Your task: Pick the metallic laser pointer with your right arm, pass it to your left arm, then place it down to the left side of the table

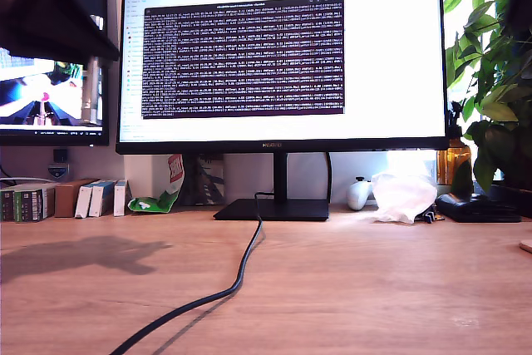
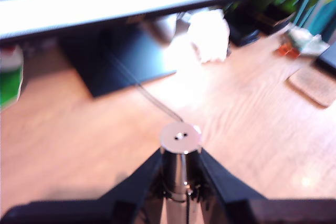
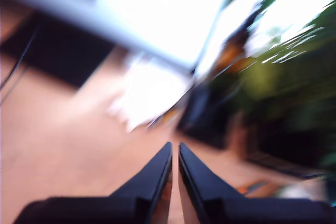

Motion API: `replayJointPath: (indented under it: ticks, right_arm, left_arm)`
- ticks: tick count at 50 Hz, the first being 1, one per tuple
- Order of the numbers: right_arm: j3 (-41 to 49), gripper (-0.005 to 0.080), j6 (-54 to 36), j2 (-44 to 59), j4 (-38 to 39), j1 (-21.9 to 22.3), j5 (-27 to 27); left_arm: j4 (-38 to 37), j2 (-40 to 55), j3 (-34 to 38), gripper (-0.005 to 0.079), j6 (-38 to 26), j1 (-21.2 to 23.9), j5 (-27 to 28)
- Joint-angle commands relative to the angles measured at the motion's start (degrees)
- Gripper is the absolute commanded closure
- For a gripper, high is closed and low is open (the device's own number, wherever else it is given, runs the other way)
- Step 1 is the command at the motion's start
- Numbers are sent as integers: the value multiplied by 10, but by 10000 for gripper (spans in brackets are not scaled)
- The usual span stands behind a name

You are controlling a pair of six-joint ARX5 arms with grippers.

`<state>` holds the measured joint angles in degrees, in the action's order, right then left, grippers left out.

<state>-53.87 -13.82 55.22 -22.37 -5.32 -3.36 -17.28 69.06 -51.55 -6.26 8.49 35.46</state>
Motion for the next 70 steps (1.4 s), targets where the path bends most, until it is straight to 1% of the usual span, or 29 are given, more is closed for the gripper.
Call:
replayJointPath:
  ticks: [1,10,21,26,34,41,48,59,62,64,65,69,70]
  right_arm:
    - [37,765,3,-21,4,5,-11]
    - [89,765,3,-105,3,19,-43]
    - [155,765,6,-192,-8,32,-47]
    - [167,765,6,-214,-18,32,-47]
    - [168,765,5,-227,-23,32,-47]
    - [168,765,5,-227,-22,31,-46]
    - [168,765,5,-227,-21,31,-44]
    - [168,765,5,-227,-21,31,-41]
    - [168,765,6,-227,-20,31,-40]
    - [168,765,6,-227,-19,31,-40]
    - [168,765,6,-227,-18,31,-40]
    - [168,765,6,-227,-14,31,-40]
    - [168,765,6,-227,-13,31,-40]
  left_arm:
    - [-24,28,-17,763,-3,-5,-4]
    - [-96,83,-57,763,-10,-6,-16]
    - [-148,148,-79,763,-30,-6,-21]
    - [-168,173,-83,763,-32,-8,-30]
    - [-203,226,-102,763,-42,-11,-30]
    - [-204,273,-112,763,-54,-12,-33]
    - [-190,308,-114,763,-63,-12,-47]
    - [-155,327,-114,762,-69,-12,-69]
    - [-143,327,-114,743,-74,-12,-78]
    - [-136,327,-114,704,-74,-12,-92]
    - [-134,327,-114,682,-74,-12,-99]
    - [-129,327,-114,545,-75,-12,-118]
    - [-128,327,-114,523,-75,-12,-119]
